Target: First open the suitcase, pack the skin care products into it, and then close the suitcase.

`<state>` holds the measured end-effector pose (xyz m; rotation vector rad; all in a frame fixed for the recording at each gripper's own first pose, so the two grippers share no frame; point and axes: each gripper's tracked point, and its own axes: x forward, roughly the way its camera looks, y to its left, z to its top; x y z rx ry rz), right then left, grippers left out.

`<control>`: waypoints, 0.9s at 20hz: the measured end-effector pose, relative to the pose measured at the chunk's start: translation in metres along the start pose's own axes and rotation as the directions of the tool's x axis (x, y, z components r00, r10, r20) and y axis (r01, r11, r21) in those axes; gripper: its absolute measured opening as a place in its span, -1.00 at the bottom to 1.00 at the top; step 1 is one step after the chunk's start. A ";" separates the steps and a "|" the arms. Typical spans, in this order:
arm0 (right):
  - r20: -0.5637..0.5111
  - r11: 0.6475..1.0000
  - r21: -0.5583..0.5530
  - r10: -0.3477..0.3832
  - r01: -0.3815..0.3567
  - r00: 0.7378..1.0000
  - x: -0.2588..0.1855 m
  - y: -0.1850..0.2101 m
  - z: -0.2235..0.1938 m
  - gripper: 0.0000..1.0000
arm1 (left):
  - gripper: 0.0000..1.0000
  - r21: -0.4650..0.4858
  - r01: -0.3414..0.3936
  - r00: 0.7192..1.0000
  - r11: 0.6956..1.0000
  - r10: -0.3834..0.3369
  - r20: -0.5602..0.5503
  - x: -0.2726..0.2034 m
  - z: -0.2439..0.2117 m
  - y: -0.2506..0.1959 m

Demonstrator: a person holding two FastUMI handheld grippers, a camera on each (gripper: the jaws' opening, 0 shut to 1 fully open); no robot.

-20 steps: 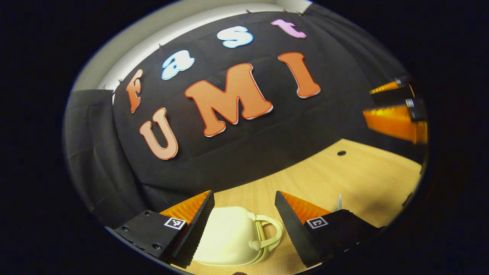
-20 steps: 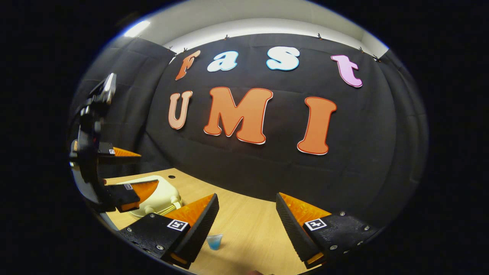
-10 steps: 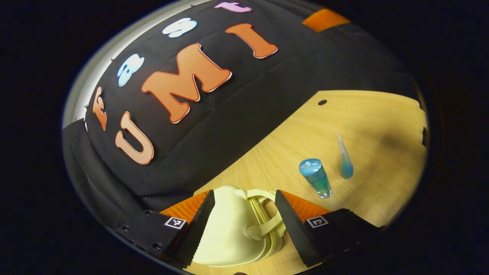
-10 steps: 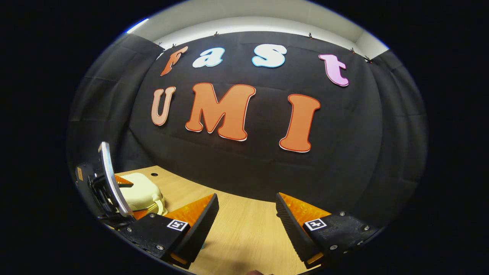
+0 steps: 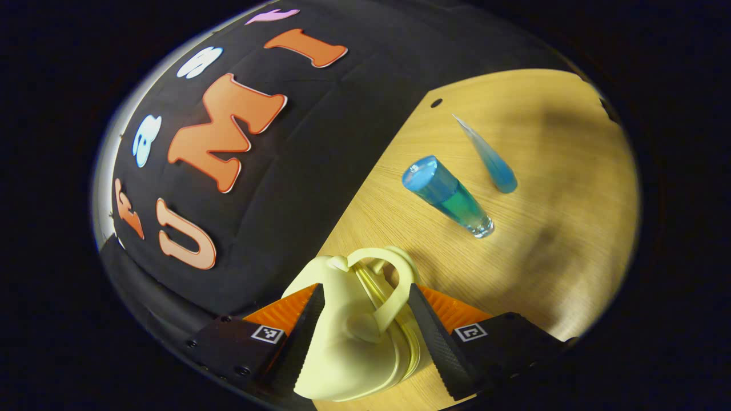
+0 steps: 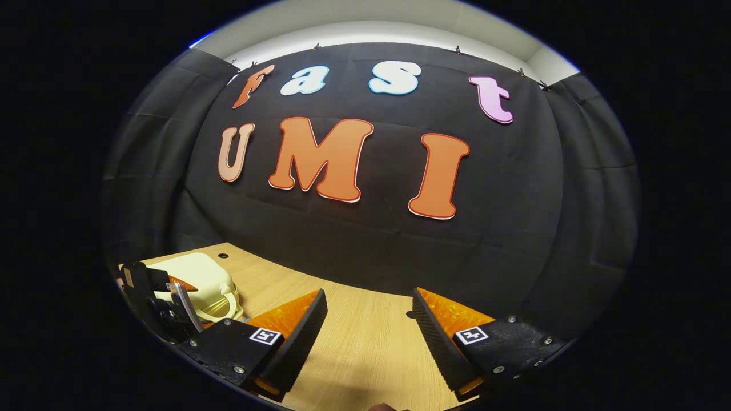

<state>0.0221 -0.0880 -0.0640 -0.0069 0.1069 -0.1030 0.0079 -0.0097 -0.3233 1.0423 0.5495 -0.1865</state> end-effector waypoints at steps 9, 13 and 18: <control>-0.009 1.000 0.017 -0.015 0.015 1.000 -0.016 -0.006 -0.009 0.89 | -0.36 0.194 -0.051 0.997 0.980 0.059 -0.039 0.022 -0.002 -0.019; -0.012 0.999 0.025 -0.022 0.023 1.000 -0.025 -0.007 -0.014 0.90 | -0.77 0.124 -0.032 0.999 0.992 0.037 -0.037 0.022 -0.009 -0.014; -0.026 1.000 0.006 -0.013 0.013 1.000 -0.028 -0.005 -0.020 0.90 | -0.77 -0.101 0.003 1.000 0.995 -0.003 -0.004 0.005 -0.002 0.015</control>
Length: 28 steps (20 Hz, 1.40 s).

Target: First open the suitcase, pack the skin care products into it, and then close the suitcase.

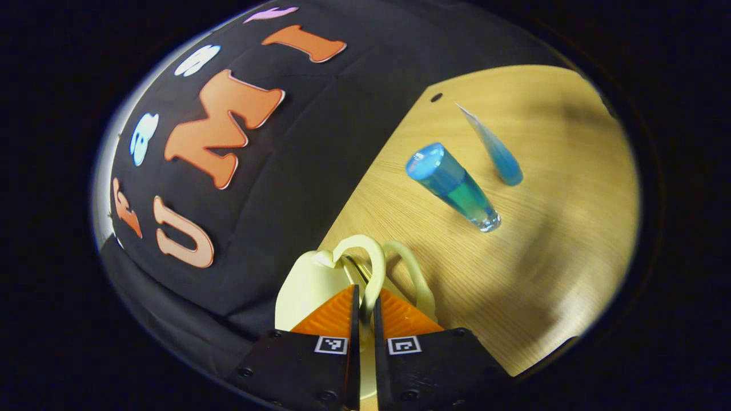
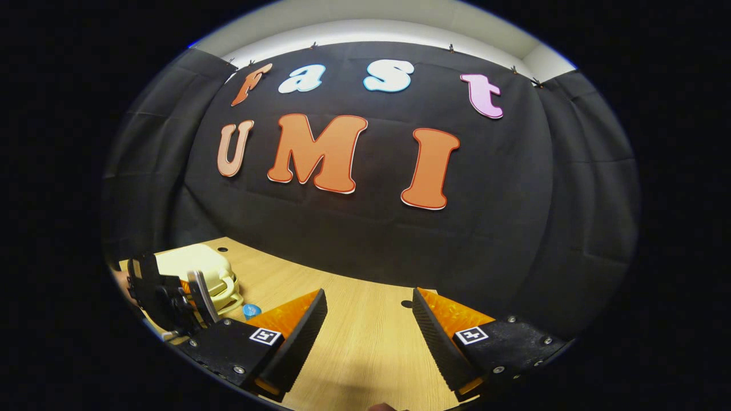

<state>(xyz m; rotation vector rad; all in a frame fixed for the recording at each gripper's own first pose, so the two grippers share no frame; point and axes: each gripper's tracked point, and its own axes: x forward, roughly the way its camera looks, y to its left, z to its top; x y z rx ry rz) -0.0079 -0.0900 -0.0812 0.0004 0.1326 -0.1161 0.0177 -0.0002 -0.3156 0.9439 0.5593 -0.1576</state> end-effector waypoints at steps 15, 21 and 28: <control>-0.012 0.998 -0.005 0.060 -0.060 0.998 0.029 0.062 0.011 0.90 | -0.78 -0.565 -0.141 0.982 0.813 0.189 0.028 -0.052 -0.026 0.201; -0.012 0.997 -0.008 0.081 -0.081 0.997 0.041 0.099 0.023 0.90 | -0.78 -0.608 -0.217 0.965 0.764 0.261 -0.016 -0.058 -0.076 0.267; -0.002 0.994 0.005 0.105 -0.105 0.994 0.059 0.142 0.041 0.90 | -0.78 -0.657 -0.347 0.933 0.670 0.317 -0.170 -0.045 -0.180 0.331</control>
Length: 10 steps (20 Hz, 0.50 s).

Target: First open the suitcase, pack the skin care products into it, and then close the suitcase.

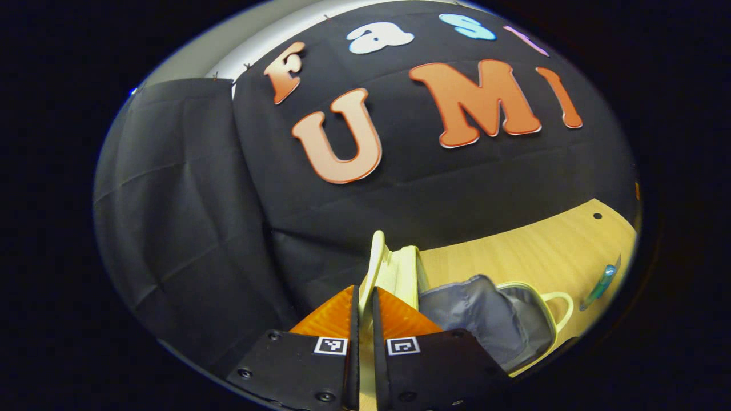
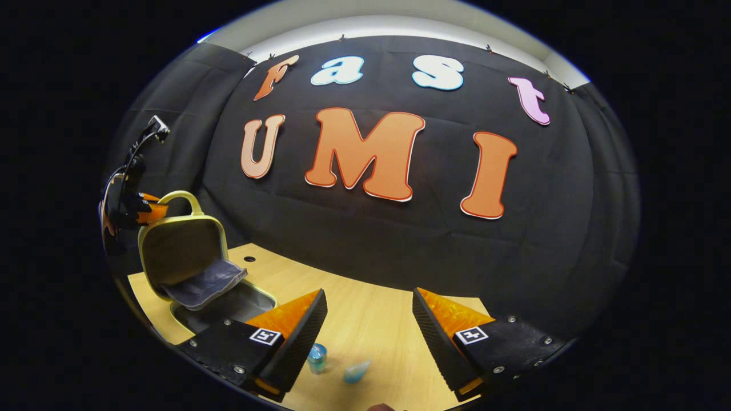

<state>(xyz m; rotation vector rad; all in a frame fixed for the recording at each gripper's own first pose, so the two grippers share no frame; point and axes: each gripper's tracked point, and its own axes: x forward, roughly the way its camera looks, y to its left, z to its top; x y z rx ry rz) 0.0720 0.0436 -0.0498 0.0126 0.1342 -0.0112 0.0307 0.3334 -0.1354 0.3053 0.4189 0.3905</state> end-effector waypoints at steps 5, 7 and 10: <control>-0.021 1.000 0.002 -0.008 0.009 1.000 0.011 0.019 0.001 0.90 | -0.78 -0.082 -0.085 0.993 0.993 0.078 -0.092 0.030 -0.052 0.063; -0.033 1.000 -0.005 -0.018 0.017 0.999 0.014 0.025 0.000 0.90 | -0.78 -0.096 -0.128 0.985 0.987 0.115 -0.130 0.041 -0.077 0.087; -0.059 1.000 -0.009 -0.026 0.026 0.998 0.017 0.036 -0.004 0.90 | -0.77 -0.103 -0.166 0.969 0.981 0.143 -0.201 0.063 -0.120 0.113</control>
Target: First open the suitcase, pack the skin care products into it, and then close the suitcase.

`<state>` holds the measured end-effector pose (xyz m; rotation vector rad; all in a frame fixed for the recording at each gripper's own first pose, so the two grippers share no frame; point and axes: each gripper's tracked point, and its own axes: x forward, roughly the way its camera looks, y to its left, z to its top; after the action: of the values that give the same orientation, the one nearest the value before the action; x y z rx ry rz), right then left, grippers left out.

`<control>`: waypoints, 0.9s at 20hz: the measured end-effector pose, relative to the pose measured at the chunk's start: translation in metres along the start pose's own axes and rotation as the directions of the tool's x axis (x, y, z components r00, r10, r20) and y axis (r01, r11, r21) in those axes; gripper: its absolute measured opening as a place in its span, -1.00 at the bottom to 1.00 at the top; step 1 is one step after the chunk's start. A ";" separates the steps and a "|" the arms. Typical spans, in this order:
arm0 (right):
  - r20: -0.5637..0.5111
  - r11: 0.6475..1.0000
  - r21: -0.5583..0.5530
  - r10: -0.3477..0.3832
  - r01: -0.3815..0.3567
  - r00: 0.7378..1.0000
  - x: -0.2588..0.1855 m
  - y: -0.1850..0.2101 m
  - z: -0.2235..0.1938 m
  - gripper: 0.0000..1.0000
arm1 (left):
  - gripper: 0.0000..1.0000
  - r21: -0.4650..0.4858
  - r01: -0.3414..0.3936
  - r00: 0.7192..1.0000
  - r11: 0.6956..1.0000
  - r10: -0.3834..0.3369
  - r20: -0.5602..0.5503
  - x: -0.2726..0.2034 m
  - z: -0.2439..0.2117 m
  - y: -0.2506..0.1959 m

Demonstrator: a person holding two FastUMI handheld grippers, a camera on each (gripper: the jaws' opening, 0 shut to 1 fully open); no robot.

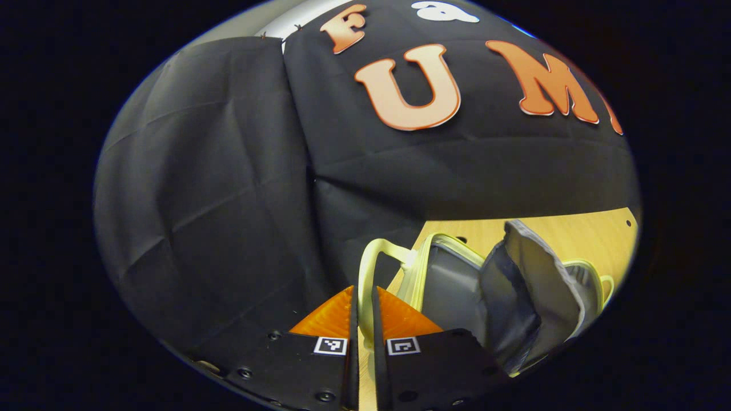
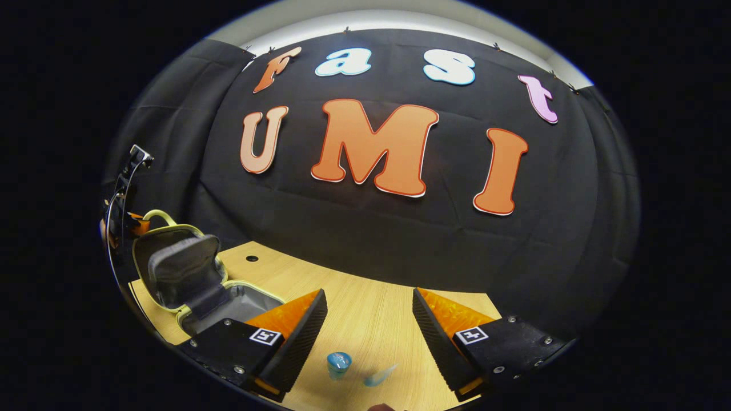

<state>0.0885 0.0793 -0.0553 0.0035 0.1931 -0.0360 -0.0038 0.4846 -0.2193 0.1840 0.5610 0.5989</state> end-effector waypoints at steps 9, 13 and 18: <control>-0.088 0.998 0.011 -0.053 0.054 0.995 -0.005 0.028 -0.017 0.90 | -0.77 -0.131 -0.007 0.974 0.991 -0.023 -0.227 0.078 -0.118 0.014; -0.115 0.996 0.022 -0.082 0.085 0.990 -0.010 0.031 -0.023 0.90 | -0.65 -0.140 -0.031 0.973 0.990 -0.002 -0.230 0.087 -0.126 0.023; -0.105 0.996 0.020 -0.089 0.091 0.991 -0.016 0.025 -0.022 0.90 | -0.34 -0.174 0.058 0.989 0.983 -0.080 -0.123 0.065 -0.083 -0.013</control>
<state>0.0695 0.1053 -0.0738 0.0219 0.2968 -0.1287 0.0017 0.5122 -0.3217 -0.0363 0.6358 0.5910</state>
